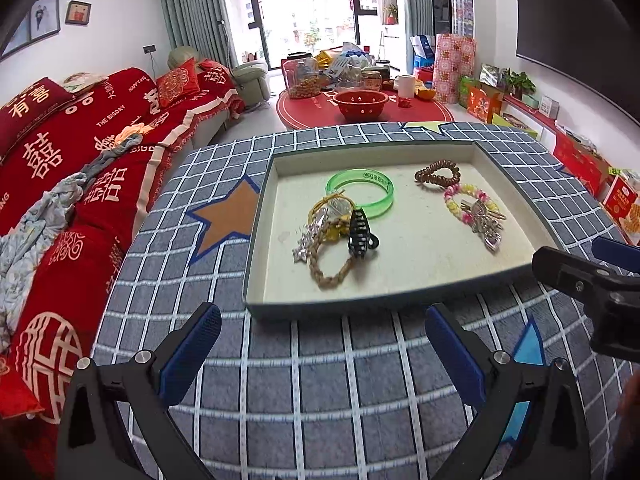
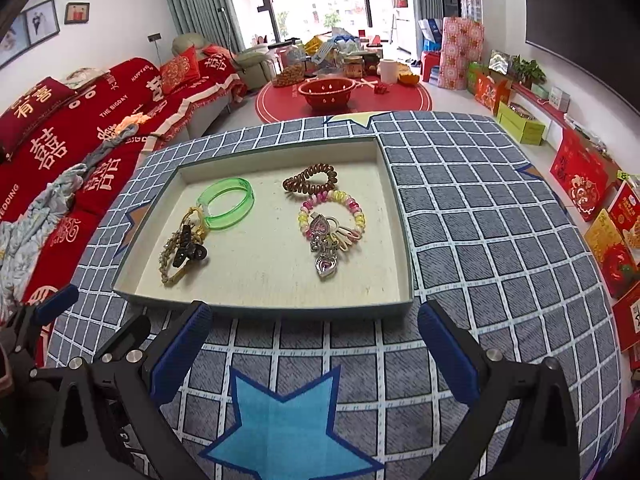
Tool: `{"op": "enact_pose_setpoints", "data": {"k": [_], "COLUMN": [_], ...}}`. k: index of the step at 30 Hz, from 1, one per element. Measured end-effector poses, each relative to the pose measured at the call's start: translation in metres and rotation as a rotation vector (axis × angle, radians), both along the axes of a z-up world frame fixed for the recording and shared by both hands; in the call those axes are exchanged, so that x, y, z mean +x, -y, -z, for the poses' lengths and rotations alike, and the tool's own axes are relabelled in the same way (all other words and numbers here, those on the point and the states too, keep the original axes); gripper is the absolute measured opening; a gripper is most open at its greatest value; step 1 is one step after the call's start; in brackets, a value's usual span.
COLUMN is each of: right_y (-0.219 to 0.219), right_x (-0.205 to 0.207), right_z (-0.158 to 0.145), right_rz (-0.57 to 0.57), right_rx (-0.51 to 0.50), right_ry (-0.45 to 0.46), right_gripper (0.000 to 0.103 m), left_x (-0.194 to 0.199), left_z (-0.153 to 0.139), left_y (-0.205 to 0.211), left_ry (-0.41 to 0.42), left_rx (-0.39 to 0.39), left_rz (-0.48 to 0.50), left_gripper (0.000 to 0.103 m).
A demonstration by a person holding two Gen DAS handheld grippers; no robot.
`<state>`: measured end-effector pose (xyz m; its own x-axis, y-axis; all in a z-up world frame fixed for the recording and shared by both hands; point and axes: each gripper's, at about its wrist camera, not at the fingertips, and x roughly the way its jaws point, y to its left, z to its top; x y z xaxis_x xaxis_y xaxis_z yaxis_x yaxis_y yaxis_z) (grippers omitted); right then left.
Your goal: Organize jewelry
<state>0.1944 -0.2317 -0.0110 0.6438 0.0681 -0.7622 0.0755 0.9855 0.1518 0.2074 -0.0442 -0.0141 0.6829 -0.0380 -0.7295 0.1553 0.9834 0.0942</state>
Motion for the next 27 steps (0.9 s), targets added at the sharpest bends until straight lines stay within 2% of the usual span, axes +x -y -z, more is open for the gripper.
{"op": "enact_pose_setpoints", "data": {"k": [8,14,27], "right_y": [-0.002,-0.006,-0.013], "right_x": [-0.03,-0.048,-0.06], "right_z": [-0.007,-0.009,-0.011], "right_rz": [0.038,0.058,0.058], "right_rx": [-0.039,-0.084,-0.119], "right_ry": [0.065,0.109,0.141], "right_gripper": [0.103,0.103,0.103], "left_x": [-0.029,-0.044,-0.05], "left_z": [0.004,0.0,-0.003], "left_y": [-0.011,-0.014,-0.017], "left_ry": [0.03,0.081,0.093], "left_rx": [-0.026,-0.028,-0.037], "left_rz": [-0.049,-0.061,-0.07], "left_gripper": [0.103,0.103,0.103]}}
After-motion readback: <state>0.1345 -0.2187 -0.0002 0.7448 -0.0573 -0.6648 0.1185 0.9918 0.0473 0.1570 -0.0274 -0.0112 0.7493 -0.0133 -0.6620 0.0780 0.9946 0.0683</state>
